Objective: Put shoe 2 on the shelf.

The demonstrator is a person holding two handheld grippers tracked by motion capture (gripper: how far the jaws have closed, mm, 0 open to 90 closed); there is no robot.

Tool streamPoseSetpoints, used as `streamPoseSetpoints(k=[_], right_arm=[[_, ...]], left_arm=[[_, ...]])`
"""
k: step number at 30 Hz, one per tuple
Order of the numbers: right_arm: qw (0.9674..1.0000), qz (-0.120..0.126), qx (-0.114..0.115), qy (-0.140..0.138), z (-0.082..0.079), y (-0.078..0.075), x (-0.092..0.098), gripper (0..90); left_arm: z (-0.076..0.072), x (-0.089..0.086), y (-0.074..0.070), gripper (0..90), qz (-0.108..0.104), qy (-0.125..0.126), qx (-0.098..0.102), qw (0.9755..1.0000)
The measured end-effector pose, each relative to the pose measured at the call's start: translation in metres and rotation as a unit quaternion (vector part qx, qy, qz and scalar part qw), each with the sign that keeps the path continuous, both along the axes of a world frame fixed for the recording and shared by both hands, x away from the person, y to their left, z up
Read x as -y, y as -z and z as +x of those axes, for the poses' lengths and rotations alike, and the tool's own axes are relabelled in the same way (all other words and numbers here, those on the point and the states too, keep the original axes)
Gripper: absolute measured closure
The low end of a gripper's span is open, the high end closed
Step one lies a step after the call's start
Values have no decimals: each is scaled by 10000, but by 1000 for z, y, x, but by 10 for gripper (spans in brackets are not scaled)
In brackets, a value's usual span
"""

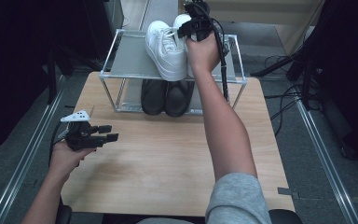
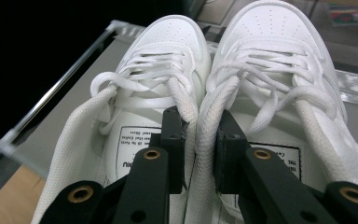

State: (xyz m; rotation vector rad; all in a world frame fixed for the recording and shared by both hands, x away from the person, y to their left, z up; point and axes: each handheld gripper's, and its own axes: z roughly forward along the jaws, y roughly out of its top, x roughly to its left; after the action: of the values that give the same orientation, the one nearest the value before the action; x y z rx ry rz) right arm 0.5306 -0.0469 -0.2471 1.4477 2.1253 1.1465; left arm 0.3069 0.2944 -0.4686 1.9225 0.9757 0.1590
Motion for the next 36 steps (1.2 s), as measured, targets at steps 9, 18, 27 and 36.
streamPoseSetpoints(k=[9,18,27,36], right_arm=[[9958,149,-93,902,10,6,-11,786],[9919,5,-228,1249,13,20,-28,774],[9921,2,-194,1242,13,23,-26,665],[9944,44,-94,1052,8,23,-22,529]], left_arm=[[2,7,-1,431,32,170,45,9998],[3,18,-3,429,0,531,118,9985],[2,25,-1,429,164,662,91,9976],[2,27,0,428,223,696,85,9973]])
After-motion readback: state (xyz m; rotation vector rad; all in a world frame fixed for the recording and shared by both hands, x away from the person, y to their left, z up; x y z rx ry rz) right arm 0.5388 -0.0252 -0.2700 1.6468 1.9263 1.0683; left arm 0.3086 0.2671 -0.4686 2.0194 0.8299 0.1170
